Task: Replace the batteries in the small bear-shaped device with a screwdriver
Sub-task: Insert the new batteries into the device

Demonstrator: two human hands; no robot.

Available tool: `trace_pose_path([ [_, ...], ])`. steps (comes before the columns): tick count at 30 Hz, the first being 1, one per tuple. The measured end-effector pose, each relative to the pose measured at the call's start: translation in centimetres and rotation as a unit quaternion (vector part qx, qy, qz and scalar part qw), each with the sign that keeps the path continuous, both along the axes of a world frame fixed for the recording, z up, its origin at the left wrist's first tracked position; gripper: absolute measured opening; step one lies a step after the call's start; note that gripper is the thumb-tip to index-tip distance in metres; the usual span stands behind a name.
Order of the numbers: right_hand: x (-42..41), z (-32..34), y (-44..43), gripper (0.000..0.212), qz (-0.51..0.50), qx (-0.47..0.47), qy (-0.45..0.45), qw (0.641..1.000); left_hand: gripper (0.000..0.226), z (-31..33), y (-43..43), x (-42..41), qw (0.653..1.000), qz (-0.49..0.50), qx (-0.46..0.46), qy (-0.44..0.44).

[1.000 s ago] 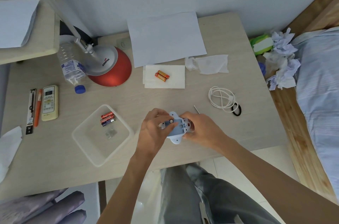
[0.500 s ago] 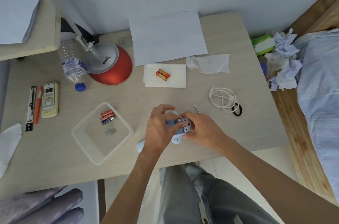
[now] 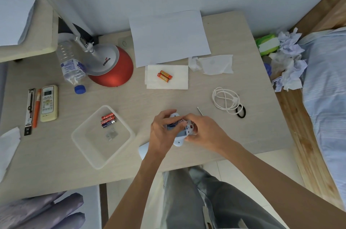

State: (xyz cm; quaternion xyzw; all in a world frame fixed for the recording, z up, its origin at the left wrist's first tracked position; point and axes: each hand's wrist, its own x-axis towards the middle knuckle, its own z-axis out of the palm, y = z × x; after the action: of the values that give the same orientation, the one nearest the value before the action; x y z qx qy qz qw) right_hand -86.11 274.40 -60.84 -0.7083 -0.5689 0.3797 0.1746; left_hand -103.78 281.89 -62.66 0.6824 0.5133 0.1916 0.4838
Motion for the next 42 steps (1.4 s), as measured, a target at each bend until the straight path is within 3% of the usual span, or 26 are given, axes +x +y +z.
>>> trace_pose_path([
  [9, 0.0, 0.0, 0.1, 0.053, 0.002, -0.008, 0.007, 1.0, 0.043, 0.0, -0.5, 0.1, 0.984, 0.112, -0.121, -0.069],
  [22, 0.0, -0.4, -0.1, 0.051, 0.005, -0.001, 0.015, 1.0, 0.058, 1.5, 0.9, -0.9, 0.97, 0.093, -0.197, -0.108],
  [24, 0.1, -0.4, -0.1, 0.052, 0.003, -0.006, 0.012, 1.0, 0.056, 2.5, 2.4, -0.7, 0.979, 0.089, -0.163, -0.082],
  [27, 0.1, -0.2, -0.1, 0.053, 0.007, -0.013, 0.0, 1.0, 0.059, 2.7, 5.5, 0.3, 0.999, 0.045, 0.008, 0.009],
  [30, 0.2, -0.1, -0.1, 0.052, 0.012, -0.016, -0.004, 1.0, 0.066, 2.0, 9.9, 2.3, 0.991, 0.049, 0.116, 0.052],
  [35, 0.1, -0.4, -0.3, 0.052, 0.007, -0.006, -0.004, 1.0, 0.087, -0.7, 14.3, 5.0, 0.985, 0.049, 0.095, 0.133],
  [42, 0.1, -0.4, -0.2, 0.05, 0.015, -0.013, -0.012, 1.0, 0.071, -1.5, 16.3, 5.9, 0.974, 0.041, 0.136, 0.175],
])
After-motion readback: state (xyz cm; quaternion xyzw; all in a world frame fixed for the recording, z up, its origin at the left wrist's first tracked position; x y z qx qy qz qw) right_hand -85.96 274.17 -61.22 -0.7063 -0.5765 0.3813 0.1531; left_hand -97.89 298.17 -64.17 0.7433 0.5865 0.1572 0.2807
